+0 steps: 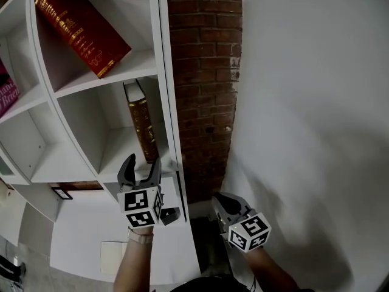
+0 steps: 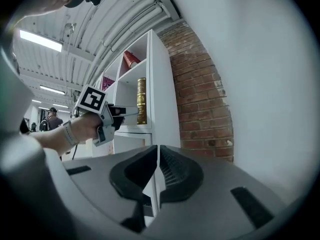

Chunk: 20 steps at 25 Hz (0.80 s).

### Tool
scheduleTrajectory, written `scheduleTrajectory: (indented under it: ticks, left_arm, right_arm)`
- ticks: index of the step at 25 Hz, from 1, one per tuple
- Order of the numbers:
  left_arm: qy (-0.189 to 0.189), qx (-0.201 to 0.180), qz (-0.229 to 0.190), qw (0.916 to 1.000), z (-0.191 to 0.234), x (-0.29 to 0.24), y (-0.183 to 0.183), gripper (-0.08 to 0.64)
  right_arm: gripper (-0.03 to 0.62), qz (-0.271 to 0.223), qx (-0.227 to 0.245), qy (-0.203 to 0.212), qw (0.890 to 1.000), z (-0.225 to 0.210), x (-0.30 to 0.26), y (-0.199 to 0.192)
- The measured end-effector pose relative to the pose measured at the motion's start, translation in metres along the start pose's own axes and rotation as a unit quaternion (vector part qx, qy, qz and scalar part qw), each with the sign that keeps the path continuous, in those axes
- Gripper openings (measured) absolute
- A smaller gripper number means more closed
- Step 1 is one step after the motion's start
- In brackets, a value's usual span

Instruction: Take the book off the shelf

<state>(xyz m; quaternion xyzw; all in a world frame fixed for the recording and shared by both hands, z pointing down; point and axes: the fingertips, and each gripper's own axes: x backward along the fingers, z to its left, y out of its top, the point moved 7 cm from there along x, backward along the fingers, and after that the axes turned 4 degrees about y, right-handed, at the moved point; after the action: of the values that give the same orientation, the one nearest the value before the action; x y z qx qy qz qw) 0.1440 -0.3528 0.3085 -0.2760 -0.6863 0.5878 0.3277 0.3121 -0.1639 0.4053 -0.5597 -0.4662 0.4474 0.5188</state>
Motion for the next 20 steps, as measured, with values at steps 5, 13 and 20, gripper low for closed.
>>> scheduleTrajectory:
  ticks: [5,13,20]
  left_arm:
    - [0.020,-0.004,0.003,0.9998,0.001,-0.027,0.005,0.304]
    - [0.055,-0.020,0.028,0.9979,0.000,-0.047,0.005,0.308]
    - [0.096,-0.034,0.027,0.9945,0.001,-0.048,0.005,0.279]
  right_arm:
    - [0.025,0.009,-0.011,0.012,1.000,-0.016,-0.015,0.001]
    - [0.025,0.014,-0.011,0.011,1.000,-0.034,-0.026,0.007]
    - [0.025,0.014,-0.007,0.021,1.000,-0.035,-0.028,0.006]
